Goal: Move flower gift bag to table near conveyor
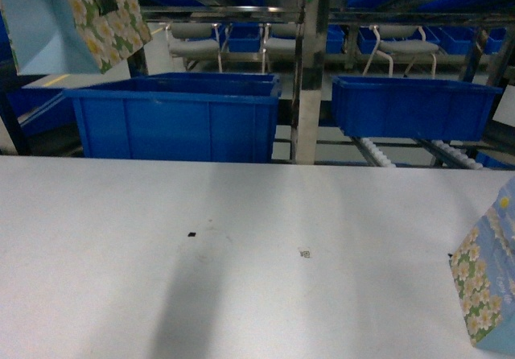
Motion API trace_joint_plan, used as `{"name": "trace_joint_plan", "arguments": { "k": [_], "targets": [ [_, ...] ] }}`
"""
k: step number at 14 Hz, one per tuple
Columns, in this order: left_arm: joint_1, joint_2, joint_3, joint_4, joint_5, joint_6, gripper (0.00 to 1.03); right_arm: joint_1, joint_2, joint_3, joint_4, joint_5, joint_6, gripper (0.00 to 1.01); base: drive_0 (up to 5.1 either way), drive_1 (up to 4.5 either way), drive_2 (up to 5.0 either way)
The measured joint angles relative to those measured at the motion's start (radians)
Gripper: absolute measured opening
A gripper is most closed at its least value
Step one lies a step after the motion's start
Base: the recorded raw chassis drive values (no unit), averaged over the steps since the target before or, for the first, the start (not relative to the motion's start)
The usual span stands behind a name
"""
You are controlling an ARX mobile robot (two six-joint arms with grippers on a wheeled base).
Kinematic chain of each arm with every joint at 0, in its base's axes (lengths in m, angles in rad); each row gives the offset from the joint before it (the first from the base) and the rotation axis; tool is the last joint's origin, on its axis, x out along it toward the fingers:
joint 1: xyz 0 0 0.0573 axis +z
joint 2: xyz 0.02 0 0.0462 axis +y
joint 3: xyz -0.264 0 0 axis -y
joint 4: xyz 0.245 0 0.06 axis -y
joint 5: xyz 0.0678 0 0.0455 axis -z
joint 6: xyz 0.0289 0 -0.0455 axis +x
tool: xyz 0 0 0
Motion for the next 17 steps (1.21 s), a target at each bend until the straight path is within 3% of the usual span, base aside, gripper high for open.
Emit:
{"name": "trace_joint_plan", "arguments": {
  "k": [5,8,10,15,17],
  "targets": [
    [-0.078,0.249,0.092,0.118,-0.101,-0.049,0.02,0.0,0.0,0.0,-0.001,0.0,0.0,0.98,0.0,0.0,0.0],
    [-0.092,0.423,0.178,0.129,-0.143,-0.132,0.02,0.0,0.0,0.0,-0.001,0.0,0.0,0.98,0.0,0.0,0.0],
    [-0.091,0.523,0.212,0.186,-0.18,-0.159,0.02,0.0,0.0,0.0,-0.001,0.0,0.0,0.98,0.0,0.0,0.0],
    [-0.052,0.663,0.183,0.278,-0.225,-0.298,0.02,0.0,0.0,0.0,-0.001,0.0,0.0,0.98,0.0,0.0,0.0],
    [-0.063,0.693,0.172,0.336,-0.232,-0.313,0.02,0.0,0.0,0.0,-0.001,0.0,0.0,0.98,0.0,0.0,0.0]
  ]
}}
